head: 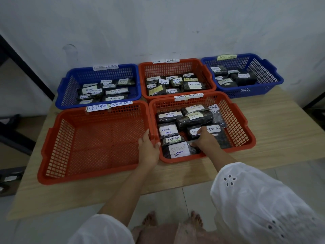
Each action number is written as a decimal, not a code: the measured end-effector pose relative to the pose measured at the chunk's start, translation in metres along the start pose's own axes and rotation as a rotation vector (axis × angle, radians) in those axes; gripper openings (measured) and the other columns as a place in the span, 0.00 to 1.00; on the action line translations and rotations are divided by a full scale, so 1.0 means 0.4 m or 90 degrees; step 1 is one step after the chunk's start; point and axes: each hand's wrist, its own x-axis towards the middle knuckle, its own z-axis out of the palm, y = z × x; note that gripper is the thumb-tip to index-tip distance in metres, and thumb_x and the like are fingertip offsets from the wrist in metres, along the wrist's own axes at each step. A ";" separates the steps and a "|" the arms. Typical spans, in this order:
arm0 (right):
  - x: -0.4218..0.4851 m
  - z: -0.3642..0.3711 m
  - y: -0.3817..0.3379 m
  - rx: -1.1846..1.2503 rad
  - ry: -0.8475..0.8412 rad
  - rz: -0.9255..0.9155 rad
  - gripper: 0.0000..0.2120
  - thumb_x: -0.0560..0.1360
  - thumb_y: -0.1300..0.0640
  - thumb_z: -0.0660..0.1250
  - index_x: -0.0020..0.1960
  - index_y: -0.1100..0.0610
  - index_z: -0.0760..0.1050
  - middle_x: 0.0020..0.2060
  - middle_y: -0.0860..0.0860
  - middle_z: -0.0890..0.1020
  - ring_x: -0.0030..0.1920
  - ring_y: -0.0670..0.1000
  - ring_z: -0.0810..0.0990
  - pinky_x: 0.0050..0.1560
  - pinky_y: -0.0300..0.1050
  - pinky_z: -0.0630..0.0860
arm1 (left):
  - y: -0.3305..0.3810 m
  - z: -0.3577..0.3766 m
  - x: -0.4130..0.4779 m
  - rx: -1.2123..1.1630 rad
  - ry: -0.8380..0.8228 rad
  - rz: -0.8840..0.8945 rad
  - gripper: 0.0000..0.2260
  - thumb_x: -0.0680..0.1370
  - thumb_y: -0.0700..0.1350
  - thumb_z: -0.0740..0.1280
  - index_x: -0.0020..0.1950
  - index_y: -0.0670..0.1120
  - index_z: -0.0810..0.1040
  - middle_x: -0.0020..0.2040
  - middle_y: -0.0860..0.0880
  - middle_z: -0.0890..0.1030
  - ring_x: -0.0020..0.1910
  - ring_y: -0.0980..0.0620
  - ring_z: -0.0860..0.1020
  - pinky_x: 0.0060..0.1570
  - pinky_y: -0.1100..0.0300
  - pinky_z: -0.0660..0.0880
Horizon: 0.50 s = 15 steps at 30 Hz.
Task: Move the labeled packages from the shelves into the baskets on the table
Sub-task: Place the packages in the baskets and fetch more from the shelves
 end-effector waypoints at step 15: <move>0.003 0.011 -0.001 -0.008 0.055 -0.006 0.27 0.68 0.49 0.75 0.60 0.53 0.66 0.62 0.57 0.69 0.63 0.60 0.70 0.54 0.55 0.73 | -0.003 -0.003 0.009 -0.018 -0.006 -0.001 0.29 0.78 0.39 0.64 0.76 0.47 0.56 0.71 0.43 0.61 0.70 0.46 0.64 0.66 0.57 0.62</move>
